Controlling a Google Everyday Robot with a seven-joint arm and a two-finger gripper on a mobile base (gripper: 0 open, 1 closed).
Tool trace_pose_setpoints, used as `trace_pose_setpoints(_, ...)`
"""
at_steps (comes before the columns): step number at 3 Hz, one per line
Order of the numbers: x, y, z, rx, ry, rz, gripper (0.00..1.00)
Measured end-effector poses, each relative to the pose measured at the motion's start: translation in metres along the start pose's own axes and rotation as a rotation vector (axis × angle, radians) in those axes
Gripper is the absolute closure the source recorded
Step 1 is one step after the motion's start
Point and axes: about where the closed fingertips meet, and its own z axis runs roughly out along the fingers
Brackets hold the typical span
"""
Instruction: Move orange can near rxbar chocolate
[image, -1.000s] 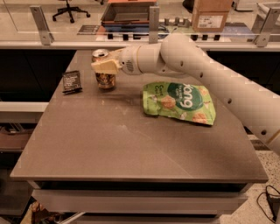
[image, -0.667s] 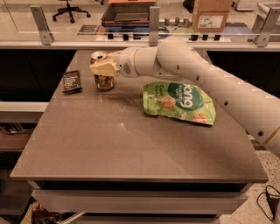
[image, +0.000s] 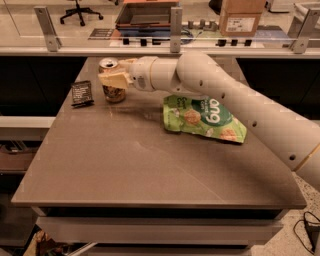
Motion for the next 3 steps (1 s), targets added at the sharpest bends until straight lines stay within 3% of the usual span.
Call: trace_pose_setpoints(3,-0.0006,0.0053,0.0053,-0.011,-0.001,-0.001,0.13)
